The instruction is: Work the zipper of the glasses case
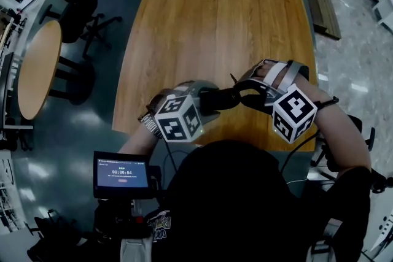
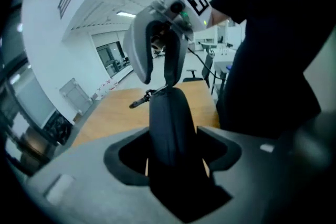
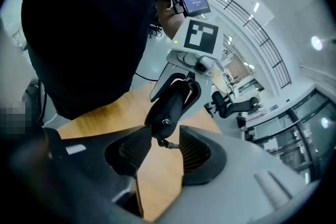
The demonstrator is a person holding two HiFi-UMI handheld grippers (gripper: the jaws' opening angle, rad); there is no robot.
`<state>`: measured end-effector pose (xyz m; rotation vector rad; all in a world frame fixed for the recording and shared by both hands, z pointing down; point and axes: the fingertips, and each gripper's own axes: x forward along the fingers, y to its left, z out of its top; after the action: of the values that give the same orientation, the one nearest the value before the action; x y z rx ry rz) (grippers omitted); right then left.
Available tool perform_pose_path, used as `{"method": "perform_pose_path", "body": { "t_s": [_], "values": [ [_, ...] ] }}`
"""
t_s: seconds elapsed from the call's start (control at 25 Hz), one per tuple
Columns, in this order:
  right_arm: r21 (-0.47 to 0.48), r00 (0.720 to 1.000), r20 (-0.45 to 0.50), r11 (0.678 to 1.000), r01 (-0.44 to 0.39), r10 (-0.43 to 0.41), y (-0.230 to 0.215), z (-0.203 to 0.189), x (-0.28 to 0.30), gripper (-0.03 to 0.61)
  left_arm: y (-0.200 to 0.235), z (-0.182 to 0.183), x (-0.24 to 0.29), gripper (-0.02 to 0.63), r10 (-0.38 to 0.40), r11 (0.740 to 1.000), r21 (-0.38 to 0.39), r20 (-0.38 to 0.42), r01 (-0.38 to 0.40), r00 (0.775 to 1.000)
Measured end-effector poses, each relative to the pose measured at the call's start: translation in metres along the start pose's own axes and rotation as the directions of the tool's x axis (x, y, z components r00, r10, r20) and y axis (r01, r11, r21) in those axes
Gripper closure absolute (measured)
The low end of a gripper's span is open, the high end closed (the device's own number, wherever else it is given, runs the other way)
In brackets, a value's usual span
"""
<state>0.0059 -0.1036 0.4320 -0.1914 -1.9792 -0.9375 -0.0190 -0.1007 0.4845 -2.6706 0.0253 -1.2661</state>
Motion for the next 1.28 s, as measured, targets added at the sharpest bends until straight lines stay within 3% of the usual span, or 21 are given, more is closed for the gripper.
{"method": "perform_pose_path", "body": {
  "t_s": [0.2, 0.44, 0.6, 0.92, 1.04, 1.28],
  "values": [
    [0.103, 0.987, 0.038, 0.982, -0.158, 0.155, 0.009, 0.005, 0.008, 0.407, 0.006, -0.008, 0.005, 0.342, 0.101, 0.985, 0.148, -0.099, -0.086, 0.99],
    [0.268, 0.969, 0.107, 0.932, -0.242, 0.221, 0.001, 0.002, 0.021, 0.403, 0.011, -0.013, 0.009, 0.342, 0.205, 0.942, 0.3, -0.16, -0.15, 0.966],
    [0.272, 0.967, 0.105, 0.928, -0.254, 0.234, 0.001, -0.001, 0.023, 0.428, 0.015, -0.014, 0.011, 0.344, 0.247, 0.92, 0.354, -0.186, -0.17, 0.951],
    [0.226, 0.977, 0.108, 0.952, -0.205, 0.185, 0.0, 0.002, 0.019, 0.508, 0.023, -0.021, 0.006, 0.347, 0.281, 0.913, 0.354, -0.189, -0.201, 0.941],
    [0.246, 0.977, 0.136, 0.949, -0.196, 0.166, -0.001, 0.003, 0.015, 0.54, 0.024, -0.022, 0.007, 0.347, 0.292, 0.908, 0.361, -0.187, -0.211, 0.938],
    [0.318, 0.965, 0.221, 0.925, -0.209, 0.142, -0.004, 0.008, 0.007, 0.546, 0.024, -0.021, 0.009, 0.348, 0.298, 0.91, 0.346, -0.161, -0.229, 0.941]
  ]
}}
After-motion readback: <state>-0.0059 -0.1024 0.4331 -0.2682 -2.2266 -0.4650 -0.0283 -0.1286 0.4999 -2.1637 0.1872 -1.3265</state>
